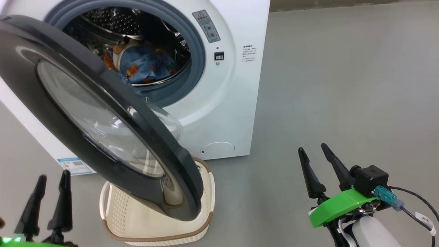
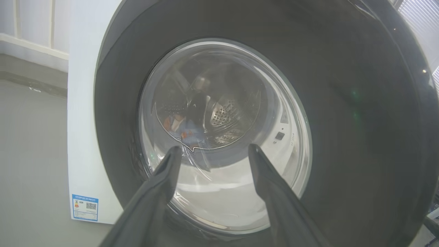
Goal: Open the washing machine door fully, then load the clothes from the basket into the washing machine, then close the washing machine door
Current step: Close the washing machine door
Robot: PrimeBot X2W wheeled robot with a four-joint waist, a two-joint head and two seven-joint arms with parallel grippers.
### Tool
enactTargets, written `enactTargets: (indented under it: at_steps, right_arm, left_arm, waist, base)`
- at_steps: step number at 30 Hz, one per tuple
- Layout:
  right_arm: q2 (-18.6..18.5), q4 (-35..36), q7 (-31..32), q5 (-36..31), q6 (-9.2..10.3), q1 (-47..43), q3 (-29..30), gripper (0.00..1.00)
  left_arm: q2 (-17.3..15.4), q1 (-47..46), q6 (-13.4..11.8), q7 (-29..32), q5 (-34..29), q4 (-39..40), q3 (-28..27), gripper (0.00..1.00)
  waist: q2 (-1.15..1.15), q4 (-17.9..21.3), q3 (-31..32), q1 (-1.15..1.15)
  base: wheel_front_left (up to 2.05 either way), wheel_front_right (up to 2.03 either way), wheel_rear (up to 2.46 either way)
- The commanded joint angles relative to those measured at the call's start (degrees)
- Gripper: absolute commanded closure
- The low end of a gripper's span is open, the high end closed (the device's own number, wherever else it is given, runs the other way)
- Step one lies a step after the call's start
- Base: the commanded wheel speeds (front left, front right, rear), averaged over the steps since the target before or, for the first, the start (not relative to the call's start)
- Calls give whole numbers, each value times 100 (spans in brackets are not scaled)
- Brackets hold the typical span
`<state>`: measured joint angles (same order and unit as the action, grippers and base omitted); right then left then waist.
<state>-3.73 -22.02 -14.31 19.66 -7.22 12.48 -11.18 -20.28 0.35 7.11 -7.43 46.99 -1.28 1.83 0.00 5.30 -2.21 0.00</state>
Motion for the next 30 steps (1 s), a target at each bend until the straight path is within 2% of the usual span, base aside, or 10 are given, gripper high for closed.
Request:
enactTargets:
  at_steps: [1,11,30]
  right_arm:
    - [-31,120,-69,27,-26,101,-142,0]
    - [-101,172,-69,31,-26,49,-76,0]
    - [-84,225,-69,-28,-26,19,9,0]
  left_arm:
    - [-204,-117,37,-189,-193,27,-164,0]
    - [-99,-71,37,-702,-794,-604,-11,0]
    - [16,-168,37,-755,-962,-687,17,0]
  waist:
    - [0,17,18,0]
    - [0,11,47,0]
    - [0,-71,-2,0]
  base:
    - [0,0,0]
    - [0,0,0]
    - [0,0,0]
